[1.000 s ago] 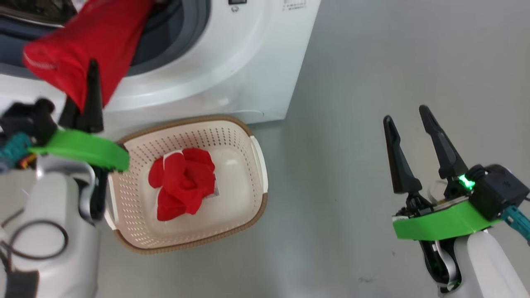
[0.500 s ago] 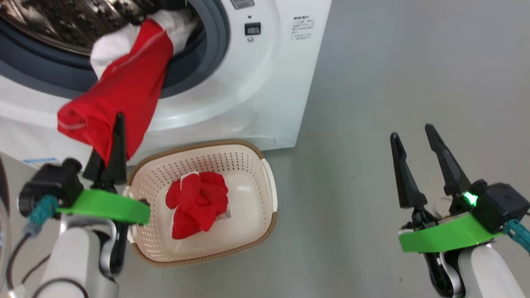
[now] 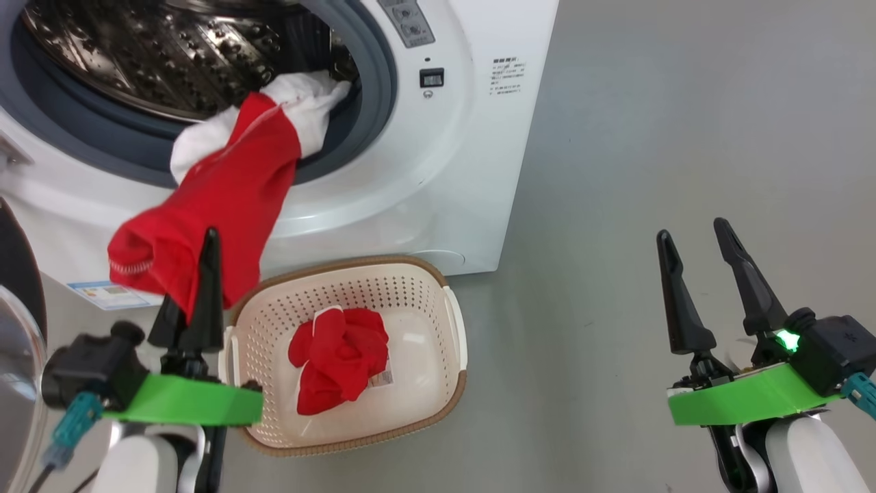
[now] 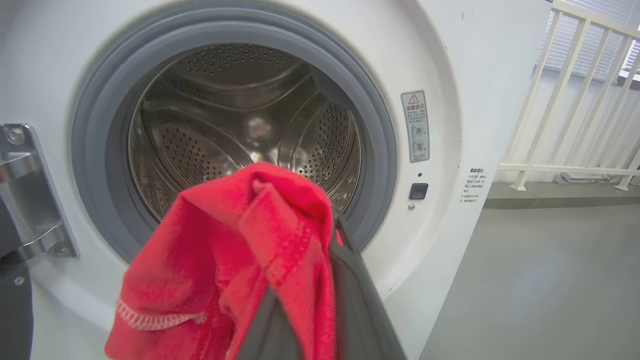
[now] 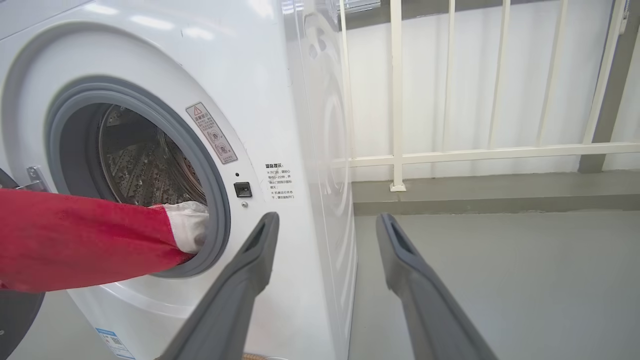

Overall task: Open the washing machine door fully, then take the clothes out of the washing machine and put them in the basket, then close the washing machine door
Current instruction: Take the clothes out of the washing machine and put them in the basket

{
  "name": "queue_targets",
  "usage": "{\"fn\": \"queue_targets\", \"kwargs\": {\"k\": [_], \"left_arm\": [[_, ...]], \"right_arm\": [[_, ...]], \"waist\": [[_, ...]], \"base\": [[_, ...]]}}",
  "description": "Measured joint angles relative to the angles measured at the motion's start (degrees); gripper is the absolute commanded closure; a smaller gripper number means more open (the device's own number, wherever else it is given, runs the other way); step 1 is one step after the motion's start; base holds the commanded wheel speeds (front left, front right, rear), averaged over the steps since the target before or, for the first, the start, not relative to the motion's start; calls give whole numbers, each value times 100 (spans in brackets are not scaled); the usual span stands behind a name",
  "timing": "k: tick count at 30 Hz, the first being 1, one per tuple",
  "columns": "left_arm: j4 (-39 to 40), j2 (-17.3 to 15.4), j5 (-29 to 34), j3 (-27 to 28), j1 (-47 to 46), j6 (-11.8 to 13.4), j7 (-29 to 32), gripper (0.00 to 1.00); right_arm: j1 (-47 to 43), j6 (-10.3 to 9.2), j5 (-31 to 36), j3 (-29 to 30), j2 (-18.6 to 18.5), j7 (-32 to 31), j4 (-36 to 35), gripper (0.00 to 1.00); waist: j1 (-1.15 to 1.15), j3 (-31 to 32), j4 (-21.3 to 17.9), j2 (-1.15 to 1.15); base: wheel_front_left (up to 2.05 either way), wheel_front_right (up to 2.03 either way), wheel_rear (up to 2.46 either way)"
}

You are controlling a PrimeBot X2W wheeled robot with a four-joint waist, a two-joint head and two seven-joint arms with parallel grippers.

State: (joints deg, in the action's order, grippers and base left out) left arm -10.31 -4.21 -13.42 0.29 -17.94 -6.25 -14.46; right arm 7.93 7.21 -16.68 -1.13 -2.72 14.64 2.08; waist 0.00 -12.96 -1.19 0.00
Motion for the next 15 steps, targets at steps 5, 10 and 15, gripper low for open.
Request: {"fn": "queue_targets", "kwargs": {"k": [5,10,15], "left_arm": [[572,26,-80,-23,478,127,97,100],[1066,54,-87,-127,788,236,276,100],[1348,80,-174,-301,886,278,391,100]], "right_arm": [[-85,0,-52,44,1,0,-8,0],[-87,0,-57,60,1,0,-12,0],[-87,0,-56,68,2,0,-44,0]], "waist": [[0,85,1,0],[0,91,39,0],[0,50,84,0]], "base": [[0,0,0],[0,0,0],[0,0,0]]}}
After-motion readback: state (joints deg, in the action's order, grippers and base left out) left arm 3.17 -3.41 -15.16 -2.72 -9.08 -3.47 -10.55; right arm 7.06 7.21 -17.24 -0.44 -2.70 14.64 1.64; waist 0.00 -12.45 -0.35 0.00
